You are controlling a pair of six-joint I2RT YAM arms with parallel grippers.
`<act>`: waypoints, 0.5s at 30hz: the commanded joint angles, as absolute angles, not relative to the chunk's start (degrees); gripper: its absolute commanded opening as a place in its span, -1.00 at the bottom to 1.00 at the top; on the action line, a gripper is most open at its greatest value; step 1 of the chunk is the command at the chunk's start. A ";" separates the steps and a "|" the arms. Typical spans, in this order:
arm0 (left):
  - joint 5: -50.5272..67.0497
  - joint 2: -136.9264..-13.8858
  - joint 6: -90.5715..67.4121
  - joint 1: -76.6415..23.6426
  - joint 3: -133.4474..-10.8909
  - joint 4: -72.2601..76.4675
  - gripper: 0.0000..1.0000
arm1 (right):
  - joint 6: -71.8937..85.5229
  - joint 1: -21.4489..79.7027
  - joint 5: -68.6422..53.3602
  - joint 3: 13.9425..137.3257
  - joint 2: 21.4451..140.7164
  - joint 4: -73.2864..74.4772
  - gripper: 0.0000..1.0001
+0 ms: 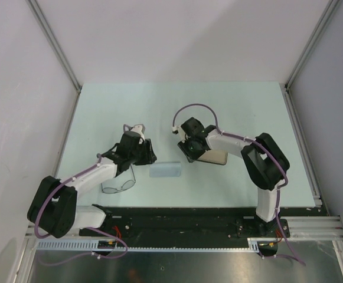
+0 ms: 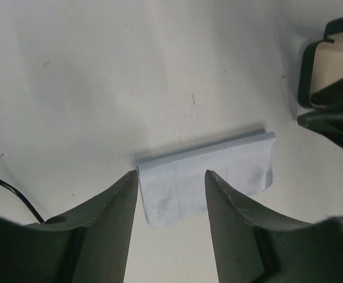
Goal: Organize the sunglasses
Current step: Rotate the opened sunglasses case at the center of the board.
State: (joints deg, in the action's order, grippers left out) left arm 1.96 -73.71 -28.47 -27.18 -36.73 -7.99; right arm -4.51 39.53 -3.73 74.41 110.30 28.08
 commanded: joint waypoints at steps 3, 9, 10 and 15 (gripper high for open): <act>2.90 -71.63 -29.18 -26.81 -36.04 -7.82 0.10 | -3.43 40.61 -3.69 71.55 104.33 32.96 -0.20; 2.29 -71.28 -29.53 -26.81 -35.68 -8.00 0.17 | 1.04 40.96 2.61 71.02 100.38 31.22 0.03; 2.29 -71.19 -29.71 -26.81 -35.60 -8.09 0.18 | 2.97 41.04 3.68 71.10 99.76 30.33 0.09; 0.45 -70.14 -30.85 -26.81 -34.90 -8.96 0.31 | 9.48 42.01 2.82 71.10 95.10 27.51 0.15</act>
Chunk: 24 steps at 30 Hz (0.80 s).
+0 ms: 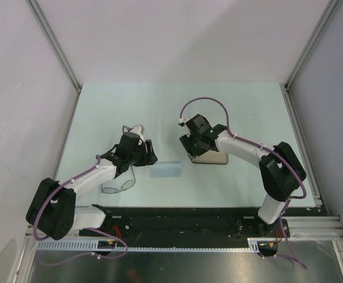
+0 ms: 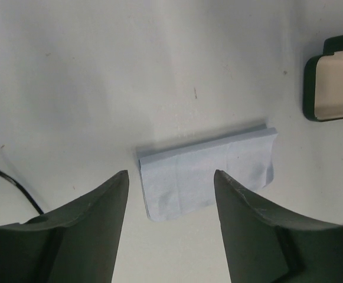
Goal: Organize the sunglasses
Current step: Rotate the opened sunglasses case at the center of the board, then pick up the folded cleaning cloth from the center of the board.
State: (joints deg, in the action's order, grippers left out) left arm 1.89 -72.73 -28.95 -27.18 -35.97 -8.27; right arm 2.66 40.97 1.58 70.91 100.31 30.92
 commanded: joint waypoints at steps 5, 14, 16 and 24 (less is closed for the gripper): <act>0.09 -69.08 -32.16 -26.81 -34.10 -10.46 0.39 | 18.95 46.49 6.66 71.10 94.83 28.30 0.14; 2.10 -71.19 -34.36 -26.81 -32.78 -10.81 0.39 | 34.18 52.12 10.20 71.02 100.10 27.07 -0.10; 2.81 -71.54 -34.71 -26.81 -32.43 -10.90 0.36 | 35.15 52.64 10.71 71.02 101.42 27.16 -0.20; 3.78 -73.65 -35.51 -26.81 -31.91 -10.81 0.14 | 37.62 53.44 12.30 70.84 104.85 26.63 -0.24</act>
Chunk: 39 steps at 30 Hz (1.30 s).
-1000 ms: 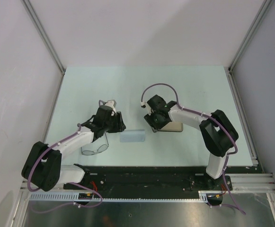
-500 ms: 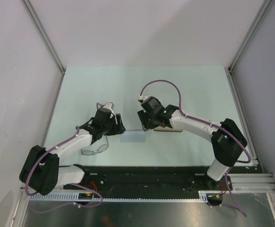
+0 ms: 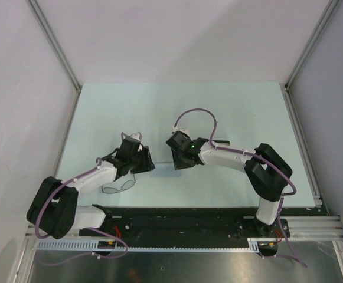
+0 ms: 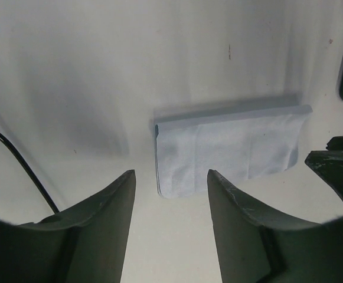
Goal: Organize the sunglasses
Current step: Pick up the folded cleaning cloth from the center of the board.
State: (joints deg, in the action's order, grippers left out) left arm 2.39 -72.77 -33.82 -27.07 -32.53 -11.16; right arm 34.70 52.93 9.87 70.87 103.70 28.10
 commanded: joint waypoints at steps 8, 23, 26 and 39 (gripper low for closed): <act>5.53 -75.32 -35.95 -26.81 -30.94 -10.90 0.08 | 38.32 53.35 12.57 70.40 106.87 27.33 -0.27; 5.98 -78.49 -34.98 -26.89 -32.08 -10.72 -0.08 | 38.14 53.09 11.87 70.31 109.69 26.28 -0.27; 5.89 -78.84 -34.81 -26.89 -31.82 -10.72 -0.09 | 38.14 53.00 11.25 70.31 110.13 25.67 -0.31; 4.92 -81.21 -34.01 -26.81 -31.73 -10.81 -0.18 | 37.88 52.91 9.32 70.31 111.71 25.66 -0.54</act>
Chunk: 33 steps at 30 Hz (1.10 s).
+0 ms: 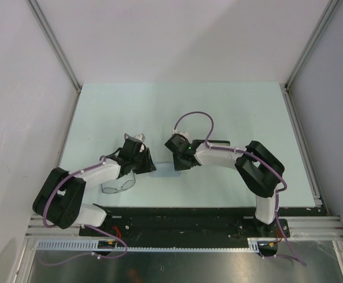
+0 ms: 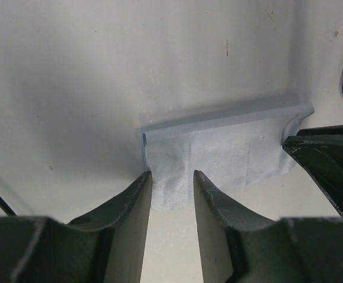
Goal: Organize the sunglasses
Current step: Pick up the folded cleaning cloth from the center of the board.
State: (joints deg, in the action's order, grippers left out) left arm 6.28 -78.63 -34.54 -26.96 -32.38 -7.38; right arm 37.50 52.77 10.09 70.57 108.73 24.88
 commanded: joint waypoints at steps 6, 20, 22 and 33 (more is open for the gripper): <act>5.01 -82.44 -34.10 -26.98 -31.64 -10.28 -0.25 | 37.88 52.91 8.88 70.31 112.32 25.93 -0.62; 4.13 -82.62 -35.07 -26.90 -30.94 -10.46 -0.50 | 37.44 52.82 8.35 70.31 112.94 26.02 -0.78; 4.04 -82.71 -35.16 -26.98 -30.85 -10.37 -0.58 | 37.27 52.91 8.35 70.31 112.94 26.10 -0.84; 4.13 -82.10 -34.98 -27.16 -31.46 -10.37 -0.99 | 37.00 53.17 9.23 70.31 111.62 25.75 -1.00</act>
State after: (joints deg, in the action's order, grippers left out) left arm 5.78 -81.10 -35.57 -26.98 -32.80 -5.02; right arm 37.41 52.75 9.17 71.00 109.47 23.51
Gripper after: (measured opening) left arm 0.009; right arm 0.010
